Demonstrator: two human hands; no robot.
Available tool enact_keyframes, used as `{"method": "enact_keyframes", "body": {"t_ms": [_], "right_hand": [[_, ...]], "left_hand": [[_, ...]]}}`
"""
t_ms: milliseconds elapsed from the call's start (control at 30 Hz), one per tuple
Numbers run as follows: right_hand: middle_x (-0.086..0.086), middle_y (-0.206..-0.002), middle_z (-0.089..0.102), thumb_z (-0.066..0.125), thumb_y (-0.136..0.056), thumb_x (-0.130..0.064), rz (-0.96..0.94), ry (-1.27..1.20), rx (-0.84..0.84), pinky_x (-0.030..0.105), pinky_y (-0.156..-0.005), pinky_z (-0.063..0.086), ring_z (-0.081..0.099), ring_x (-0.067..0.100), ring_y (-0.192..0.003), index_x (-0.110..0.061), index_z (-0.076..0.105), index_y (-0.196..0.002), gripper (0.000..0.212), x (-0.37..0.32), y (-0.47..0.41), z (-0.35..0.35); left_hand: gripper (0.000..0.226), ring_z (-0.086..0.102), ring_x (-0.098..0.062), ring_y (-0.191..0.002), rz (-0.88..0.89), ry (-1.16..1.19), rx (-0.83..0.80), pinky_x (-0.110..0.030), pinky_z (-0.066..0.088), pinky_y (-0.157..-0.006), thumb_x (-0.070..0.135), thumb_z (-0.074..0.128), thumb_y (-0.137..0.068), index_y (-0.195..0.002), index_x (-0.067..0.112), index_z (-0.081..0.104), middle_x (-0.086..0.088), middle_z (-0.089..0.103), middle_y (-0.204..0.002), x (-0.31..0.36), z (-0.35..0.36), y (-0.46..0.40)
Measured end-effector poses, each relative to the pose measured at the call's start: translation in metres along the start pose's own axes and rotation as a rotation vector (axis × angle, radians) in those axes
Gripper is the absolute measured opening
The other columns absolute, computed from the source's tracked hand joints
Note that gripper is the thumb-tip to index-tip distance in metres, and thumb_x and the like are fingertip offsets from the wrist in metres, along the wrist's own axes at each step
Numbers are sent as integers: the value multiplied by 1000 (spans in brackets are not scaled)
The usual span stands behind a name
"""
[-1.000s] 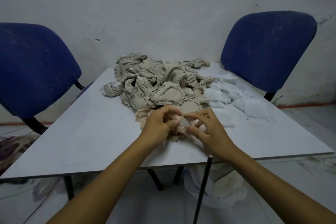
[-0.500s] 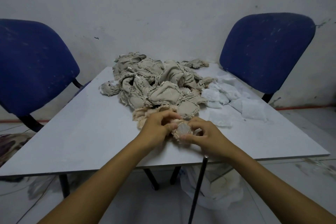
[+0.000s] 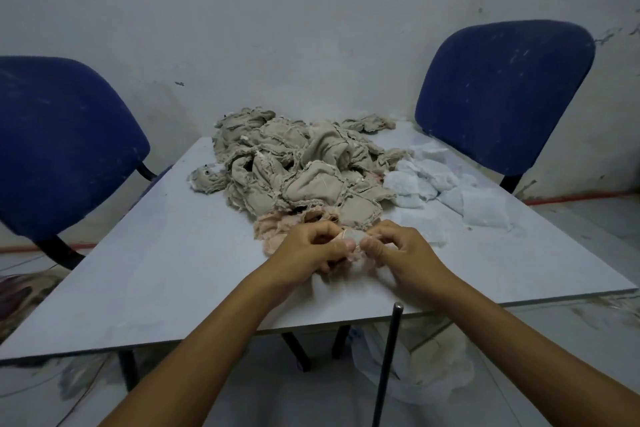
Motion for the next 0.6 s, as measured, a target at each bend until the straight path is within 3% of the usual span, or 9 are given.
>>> {"method": "enact_keyframes", "body": {"t_ms": [100,300,367,467,600], "right_hand": [[15,-81,64,64,-80,-55,-5,9,51,51,-75,49,59,32,-76,-7,71,-82,48,1,2,-2],[21,-78,62,68,-83,-50,35,-47,141,55,-72,52,60,32,-69,0,67,-78,50,4,2,-8],[15,-72,60,66,-83,-52,32,-62,120,47,-67,51,56,21,-64,-3,66,-75,49,5,1,-7],[-7,-64,59,65,-87,-47,21,-150,21,24,-59,48,54,5,-60,-24,68,-68,30,4,1,-3],[5,-78,66,77,-82,-39,20,-218,-97,27,-63,49,60,14,-74,-19,74,-86,21,2,3,1]], "left_hand": [[8,59,-11,-64,33,-21,-42,-24,48,-59,13,73,-87,-87,14,66,2,68,-73,3,7,1],[14,58,-19,-69,45,-54,-72,-30,48,-61,8,74,-86,-96,8,64,-13,62,-81,9,18,4],[12,58,-18,-62,48,-38,-25,-28,48,-56,5,73,-85,-92,9,64,-13,63,-75,8,16,1],[10,56,-18,-53,47,6,72,-26,47,-49,2,72,-85,-90,5,63,-15,64,-71,4,9,-3],[10,57,-15,-64,61,-40,217,-22,48,-55,7,73,-86,-91,4,65,-11,63,-78,0,-6,-5]]}}
Point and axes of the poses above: each hand's wrist, its own y-axis away from the middle knuckle, its own z-axis out of the palm, x = y × z, the point moved 6 cm from there along -y, towards the middle knuckle
